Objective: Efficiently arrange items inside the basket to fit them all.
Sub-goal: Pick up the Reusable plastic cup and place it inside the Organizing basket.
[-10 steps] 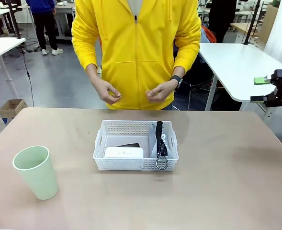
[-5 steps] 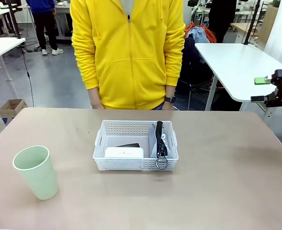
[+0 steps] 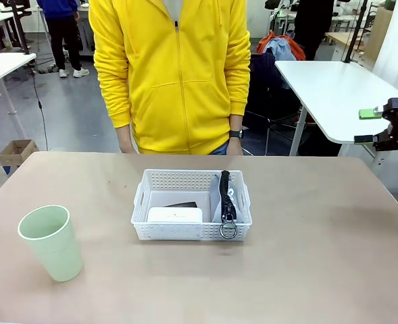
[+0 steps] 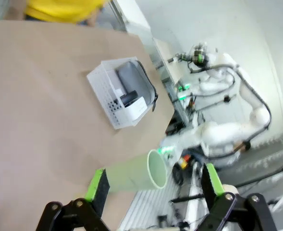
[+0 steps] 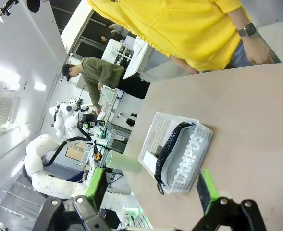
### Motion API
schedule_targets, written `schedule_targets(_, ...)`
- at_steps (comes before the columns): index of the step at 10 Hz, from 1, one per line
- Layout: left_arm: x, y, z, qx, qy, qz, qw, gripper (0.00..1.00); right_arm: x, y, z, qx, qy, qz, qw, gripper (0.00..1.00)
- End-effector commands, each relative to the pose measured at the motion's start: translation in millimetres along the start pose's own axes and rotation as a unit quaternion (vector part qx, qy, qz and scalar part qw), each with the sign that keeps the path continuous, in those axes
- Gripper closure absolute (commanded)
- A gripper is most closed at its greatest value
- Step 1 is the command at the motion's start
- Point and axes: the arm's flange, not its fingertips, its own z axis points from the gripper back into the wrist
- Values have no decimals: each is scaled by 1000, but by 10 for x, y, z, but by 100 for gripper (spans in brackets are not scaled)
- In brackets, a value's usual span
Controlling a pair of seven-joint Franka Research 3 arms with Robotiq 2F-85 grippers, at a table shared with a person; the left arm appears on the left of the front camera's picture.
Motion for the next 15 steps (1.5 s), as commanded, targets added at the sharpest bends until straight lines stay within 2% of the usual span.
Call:
schedule_targets(1,19,12,-49,-28,114,-205,972,0,8,9,27,1,5,4,1000,0)
schedule_targets(2,-146,-32,-88,-81,136,-296,942,0,8,9,27,1,5,4,1000,0)
schedule_targets(3,-295,-45,-111,-76,161,-382,907,0,8,9,27,1,5,4,1000,0)
schedule_targets(4,-484,-23,-155,-79,179,-462,865,0,8,9,27,1,5,4,1000,0)
schedule_targets(5,-637,4,-233,-14,149,-525,838,0,8,9,27,1,5,4,1000,0)
schedule_targets(8,-902,-6,-493,28,95,-606,789,0,8,9,27,1,5,4,1000,0)
schedule_targets(9,-992,52,-626,62,79,-629,771,0,8,9,27,1,5,4,1000,0)
schedule_targets(10,-1042,109,-776,73,75,-630,770,0,8,9,27,1,5,4,1000,0)
schedule_targets(11,-884,18,-477,47,107,-593,797,0,8,9,27,1,5,4,1000,0)
schedule_targets(15,-896,-28,-585,58,98,-596,795,0,8,9,27,1,5,4,1000,0)
